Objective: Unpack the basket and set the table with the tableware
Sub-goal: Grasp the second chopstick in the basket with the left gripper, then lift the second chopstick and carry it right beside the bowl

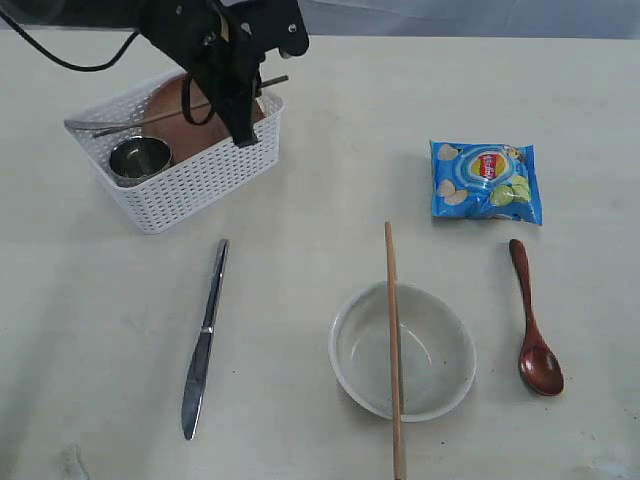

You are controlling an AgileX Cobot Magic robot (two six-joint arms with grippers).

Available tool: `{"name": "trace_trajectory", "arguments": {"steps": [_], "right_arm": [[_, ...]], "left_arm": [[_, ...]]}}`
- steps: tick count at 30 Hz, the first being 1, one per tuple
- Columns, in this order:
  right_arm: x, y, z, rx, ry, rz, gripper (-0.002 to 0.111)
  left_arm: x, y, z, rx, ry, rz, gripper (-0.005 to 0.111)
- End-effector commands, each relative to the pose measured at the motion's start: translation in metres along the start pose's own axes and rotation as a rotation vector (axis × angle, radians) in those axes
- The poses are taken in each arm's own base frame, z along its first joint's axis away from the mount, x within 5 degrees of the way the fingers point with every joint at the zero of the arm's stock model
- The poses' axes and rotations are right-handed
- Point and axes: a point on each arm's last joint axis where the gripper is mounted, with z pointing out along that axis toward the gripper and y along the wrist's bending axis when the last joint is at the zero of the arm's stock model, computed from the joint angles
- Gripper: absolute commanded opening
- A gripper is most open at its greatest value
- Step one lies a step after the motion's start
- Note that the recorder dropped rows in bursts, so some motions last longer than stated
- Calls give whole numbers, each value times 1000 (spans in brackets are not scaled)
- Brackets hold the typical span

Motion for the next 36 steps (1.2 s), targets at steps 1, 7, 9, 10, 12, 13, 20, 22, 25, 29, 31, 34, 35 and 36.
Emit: {"name": "trace_trajectory", "arguments": {"steps": [1,7,9,10,12,13,20,22,25,29,31,34,35,36], "right_arm": [[-1,-1,-1,14,-31,-12,0],[-1,-1,-1,14,-32,-19,0],[-1,-1,-1,14,-32,-19,0],[-1,-1,-1,14,-32,-19,0],[-1,-1,-1,14,-32,-19,0],[-1,-1,-1,14,-30,-19,0],[-1,-1,-1,14,-30,-19,0],[-1,-1,-1,14,-30,-19,0],[-1,-1,-1,14,-30,-19,0],[-1,0,-1,4,-32,-6,0],[-2,0,-1,-3,-39,13,0],[-2,-2,-1,25,-39,26,0],[-2,-4,-1,42,-40,37,0],[-2,-6,-2,62,-41,51,0]], "left_arm": [[-9,9,-19,-56,-64,-3,0],[-13,14,-32,-82,-90,-13,0],[-14,16,-36,-89,-97,-15,0],[-14,16,-38,-93,-100,-23,0],[-15,18,-43,-103,-110,-31,0],[-16,19,-46,-107,-115,-36,0],[-18,24,-62,-135,-140,-48,0],[-19,26,-67,-144,-149,-50,0],[-20,29,-77,-158,-169,-96,0],[-23,35,-98,-186,-224,-226,0],[-25,37,-112,-190,-261,-331,0],[-27,38,-134,-149,-326,-524,0],[-29,37,-141,-123,-352,-587,0],[-30,36,-148,-89,-375,-647,0]]}}
